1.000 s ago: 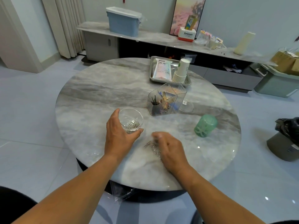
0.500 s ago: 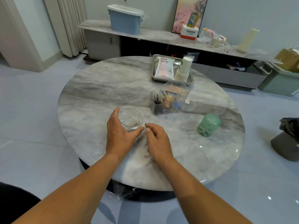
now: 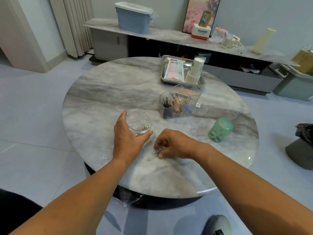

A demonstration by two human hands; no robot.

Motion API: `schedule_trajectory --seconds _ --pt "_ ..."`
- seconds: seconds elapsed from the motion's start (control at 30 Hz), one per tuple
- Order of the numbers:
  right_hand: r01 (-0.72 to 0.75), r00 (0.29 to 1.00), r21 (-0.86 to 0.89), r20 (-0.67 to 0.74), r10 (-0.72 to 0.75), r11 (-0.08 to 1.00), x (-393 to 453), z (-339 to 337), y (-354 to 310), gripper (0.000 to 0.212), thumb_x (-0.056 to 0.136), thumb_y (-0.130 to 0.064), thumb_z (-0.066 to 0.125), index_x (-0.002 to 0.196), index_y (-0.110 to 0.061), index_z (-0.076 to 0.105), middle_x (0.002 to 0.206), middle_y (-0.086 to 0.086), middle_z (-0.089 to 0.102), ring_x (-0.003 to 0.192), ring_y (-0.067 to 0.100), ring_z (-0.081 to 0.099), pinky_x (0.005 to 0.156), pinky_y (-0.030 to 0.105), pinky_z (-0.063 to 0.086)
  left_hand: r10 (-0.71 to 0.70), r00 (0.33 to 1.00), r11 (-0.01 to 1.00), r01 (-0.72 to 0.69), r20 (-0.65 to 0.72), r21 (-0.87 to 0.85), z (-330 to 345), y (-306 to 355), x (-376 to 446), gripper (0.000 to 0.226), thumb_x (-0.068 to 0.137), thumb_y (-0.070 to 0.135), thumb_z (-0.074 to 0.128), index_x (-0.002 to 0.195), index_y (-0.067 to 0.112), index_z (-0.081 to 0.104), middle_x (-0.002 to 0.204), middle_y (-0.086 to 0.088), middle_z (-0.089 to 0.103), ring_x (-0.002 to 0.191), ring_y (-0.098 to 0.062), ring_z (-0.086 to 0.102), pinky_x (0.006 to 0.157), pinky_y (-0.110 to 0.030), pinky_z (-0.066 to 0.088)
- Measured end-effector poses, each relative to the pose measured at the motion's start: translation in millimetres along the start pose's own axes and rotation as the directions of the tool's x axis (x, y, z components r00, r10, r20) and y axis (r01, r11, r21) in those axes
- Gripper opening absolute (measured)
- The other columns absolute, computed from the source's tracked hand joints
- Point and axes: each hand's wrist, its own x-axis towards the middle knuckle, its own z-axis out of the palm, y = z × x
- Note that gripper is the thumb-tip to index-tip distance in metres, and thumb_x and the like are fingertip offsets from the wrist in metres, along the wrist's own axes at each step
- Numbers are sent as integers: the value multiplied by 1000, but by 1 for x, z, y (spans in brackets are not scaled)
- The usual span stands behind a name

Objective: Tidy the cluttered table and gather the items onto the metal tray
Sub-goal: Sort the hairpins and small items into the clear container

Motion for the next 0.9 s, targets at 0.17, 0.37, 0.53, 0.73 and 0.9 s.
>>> schedule_trajectory --seconds 0.17,0.37,0.53,0.73,0.9 --pt "-97 995 -6 7 97 995 7 -7 1 12 84 -16 82 92 -22 75 82 -8 68 73 7 61 62 14 45 20 1000 1000 -20 -9 -7 -1 3 -1 113 61 55 90 151 32 25 148 10 39 138 -8 32 106 -18 28" --pt "-123 992 -9 9 123 992 8 -11 8 16 87 -15 75 78 -26 68 78 -10 68 67 4 61 55 11 42 196 980 977 -192 -34 95 -5 8 -3 110 65 38 93 152 20 28 151 4 37 141 -17 32 113 -27 34" --pt "-142 972 270 -142 186 952 -3 -24 11 10 85 -8 76 79 -16 74 71 0 75 64 10 71 66 24 58 278 960 950 -274 -11 150 -4 10 -5 110 67 37 92 153 14 28 154 -2 36 144 -21 31 118 -38 34" --pt "-19 950 187 -301 76 982 18 -45 -30 10 87 -9 76 84 -17 72 69 -5 71 62 8 69 63 24 56 302 953 942 -303 29 144 -3 10 -6 112 66 36 93 154 17 25 156 0 34 145 -18 29 118 -29 30" --pt "36 904 70 -427 -3 997 42 -33 -49 20 96 -22 68 112 -14 77 106 1 77 96 16 69 86 27 52 193 980 974 -187 -41 126 -5 7 -5 111 67 37 93 154 16 26 156 -1 35 144 -18 29 117 -22 25"
